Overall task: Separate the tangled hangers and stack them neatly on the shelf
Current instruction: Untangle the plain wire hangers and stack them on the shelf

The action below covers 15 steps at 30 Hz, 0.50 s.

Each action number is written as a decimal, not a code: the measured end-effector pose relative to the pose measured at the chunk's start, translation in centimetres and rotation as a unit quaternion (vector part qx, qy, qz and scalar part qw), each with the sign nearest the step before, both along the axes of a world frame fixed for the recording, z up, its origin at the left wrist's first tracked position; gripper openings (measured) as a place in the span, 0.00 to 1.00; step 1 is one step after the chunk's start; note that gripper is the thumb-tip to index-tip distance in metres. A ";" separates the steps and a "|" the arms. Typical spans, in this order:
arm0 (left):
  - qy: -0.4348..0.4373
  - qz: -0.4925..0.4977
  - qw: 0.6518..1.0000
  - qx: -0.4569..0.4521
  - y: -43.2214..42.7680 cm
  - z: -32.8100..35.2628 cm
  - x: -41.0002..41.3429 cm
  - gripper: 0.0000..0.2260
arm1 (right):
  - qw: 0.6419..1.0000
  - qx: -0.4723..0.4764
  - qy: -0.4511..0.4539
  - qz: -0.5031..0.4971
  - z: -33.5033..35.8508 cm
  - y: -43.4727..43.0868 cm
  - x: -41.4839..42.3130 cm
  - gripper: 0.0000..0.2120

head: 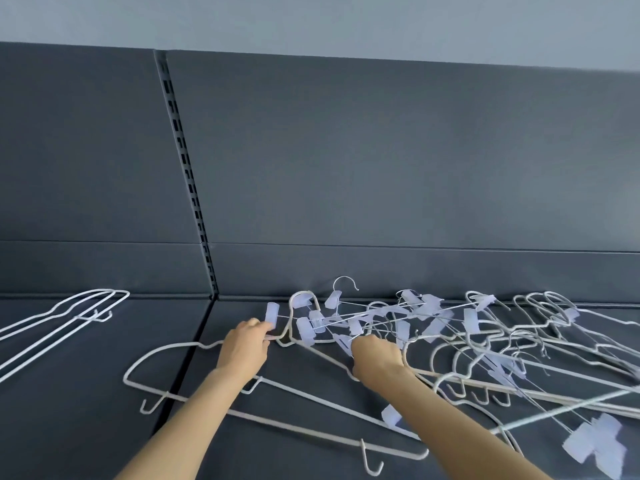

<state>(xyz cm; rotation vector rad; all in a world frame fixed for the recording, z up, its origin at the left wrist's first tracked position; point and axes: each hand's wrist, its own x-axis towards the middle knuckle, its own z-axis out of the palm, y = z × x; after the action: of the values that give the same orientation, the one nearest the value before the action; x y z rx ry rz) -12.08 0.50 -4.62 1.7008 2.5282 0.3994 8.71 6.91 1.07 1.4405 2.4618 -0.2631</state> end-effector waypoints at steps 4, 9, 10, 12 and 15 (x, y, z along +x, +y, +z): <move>-0.029 -0.023 0.999 0.022 -0.2 -0.2 -0.9 0.08 | 0.999 0.036 0.024 -0.013 0.7 0.8 0.2 0.10; -0.081 -0.065 0.994 0.034 -2.7 0.3 -3.0 0.06 | 0.996 0.059 0.052 -0.040 1.4 1.9 1.3 0.16; -0.082 -0.063 0.994 0.027 -3.4 0.4 -3.6 0.06 | 0.996 0.062 0.055 -0.042 1.4 2.1 1.4 0.15; -0.068 -0.050 0.996 0.006 -4.9 0.7 -5.0 0.06 | 0.995 0.067 0.054 -0.046 1.6 2.3 1.3 0.10; -0.048 -0.018 0.998 -0.029 -7.1 1.1 -7.0 0.10 | 0.995 0.070 0.045 -0.054 1.6 2.7 1.1 0.10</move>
<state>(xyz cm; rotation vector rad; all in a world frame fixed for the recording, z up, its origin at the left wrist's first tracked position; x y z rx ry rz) -19.04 -6.62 -3.52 1.6617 2.4143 0.3917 9.84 9.60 2.72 1.6568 2.5212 -0.1837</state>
